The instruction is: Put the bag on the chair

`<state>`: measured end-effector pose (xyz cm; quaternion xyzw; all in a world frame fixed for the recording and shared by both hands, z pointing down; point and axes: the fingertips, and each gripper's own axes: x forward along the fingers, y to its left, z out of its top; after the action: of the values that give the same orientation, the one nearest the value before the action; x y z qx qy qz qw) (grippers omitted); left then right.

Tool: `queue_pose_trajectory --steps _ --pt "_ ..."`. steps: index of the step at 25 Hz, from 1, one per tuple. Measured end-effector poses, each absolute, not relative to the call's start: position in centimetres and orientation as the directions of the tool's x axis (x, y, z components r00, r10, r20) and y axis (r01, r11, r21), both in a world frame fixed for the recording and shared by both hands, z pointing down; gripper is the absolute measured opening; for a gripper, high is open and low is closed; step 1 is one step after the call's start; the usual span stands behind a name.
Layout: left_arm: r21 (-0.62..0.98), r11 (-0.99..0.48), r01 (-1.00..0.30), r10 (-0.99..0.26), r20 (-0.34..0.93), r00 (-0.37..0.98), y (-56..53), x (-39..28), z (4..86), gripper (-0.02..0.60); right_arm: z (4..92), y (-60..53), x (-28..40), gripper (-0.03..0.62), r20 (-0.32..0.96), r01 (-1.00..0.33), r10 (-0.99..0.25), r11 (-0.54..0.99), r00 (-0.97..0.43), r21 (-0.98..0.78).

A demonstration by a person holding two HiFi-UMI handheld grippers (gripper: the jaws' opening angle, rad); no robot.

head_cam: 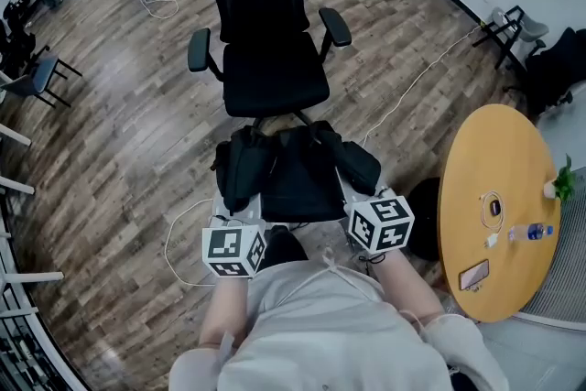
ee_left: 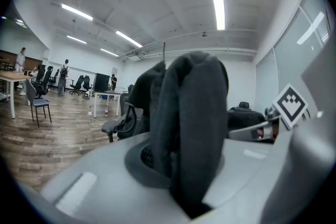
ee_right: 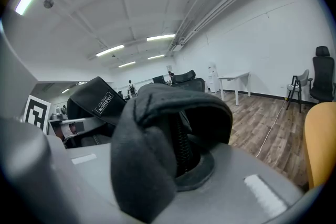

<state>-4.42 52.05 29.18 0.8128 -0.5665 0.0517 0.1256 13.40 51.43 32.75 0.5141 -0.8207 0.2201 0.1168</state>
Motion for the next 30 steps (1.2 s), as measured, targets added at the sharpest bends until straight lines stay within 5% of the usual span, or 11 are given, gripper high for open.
queue_pose_trajectory --steps 14,30 --pt "0.134 -0.379 -0.916 -0.894 0.200 0.400 33.4 -12.0 27.0 0.023 30.9 33.2 5.8 0.026 0.402 -0.913 -0.823 0.324 -0.402 -0.248" --pt "0.132 -0.279 -0.951 -0.925 0.230 0.303 20.0 -13.6 28.4 0.023 32.7 17.6 3.8 0.026 0.421 -0.864 -0.755 0.420 -0.503 -0.278"
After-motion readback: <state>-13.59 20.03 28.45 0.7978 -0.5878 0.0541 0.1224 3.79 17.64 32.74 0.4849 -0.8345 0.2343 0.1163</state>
